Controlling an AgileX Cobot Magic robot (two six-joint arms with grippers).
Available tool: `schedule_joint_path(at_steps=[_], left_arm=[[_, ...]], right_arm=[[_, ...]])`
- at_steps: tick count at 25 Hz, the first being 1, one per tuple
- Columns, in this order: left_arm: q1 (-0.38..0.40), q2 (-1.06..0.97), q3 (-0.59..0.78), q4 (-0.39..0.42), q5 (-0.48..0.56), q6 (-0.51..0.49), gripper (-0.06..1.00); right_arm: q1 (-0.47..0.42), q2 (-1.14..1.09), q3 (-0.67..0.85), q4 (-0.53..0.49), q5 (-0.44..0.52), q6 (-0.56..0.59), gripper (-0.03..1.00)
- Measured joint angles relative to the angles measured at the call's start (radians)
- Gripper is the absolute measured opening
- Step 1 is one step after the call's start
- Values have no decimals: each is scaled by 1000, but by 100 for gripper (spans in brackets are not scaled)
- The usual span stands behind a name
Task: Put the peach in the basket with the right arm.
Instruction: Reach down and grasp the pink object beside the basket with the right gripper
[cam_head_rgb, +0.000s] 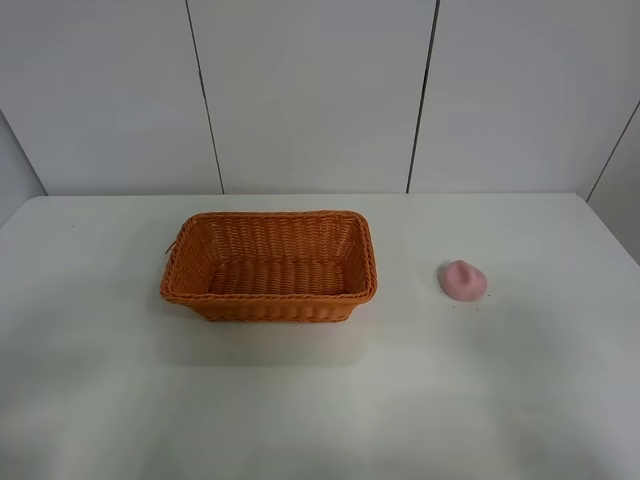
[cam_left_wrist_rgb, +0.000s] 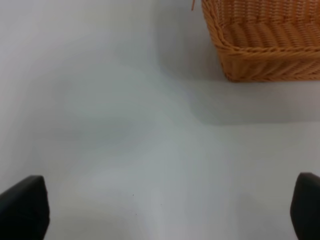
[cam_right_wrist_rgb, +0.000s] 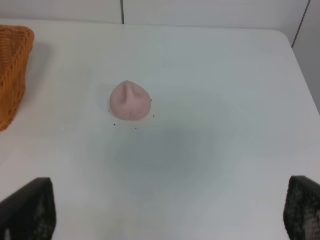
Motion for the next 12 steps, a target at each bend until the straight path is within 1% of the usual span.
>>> schedule_joint_path(at_steps=[8,10,12], left_arm=[[0,0,0,0,0,0,99],[0,0,0,0,0,0,99],[0,0,0,0,0,0,99]], right_arm=[[0,7,0,0,0,0,70],[0,53,-11,3,0,0,70],[0,164,-37,7,0,0,70]])
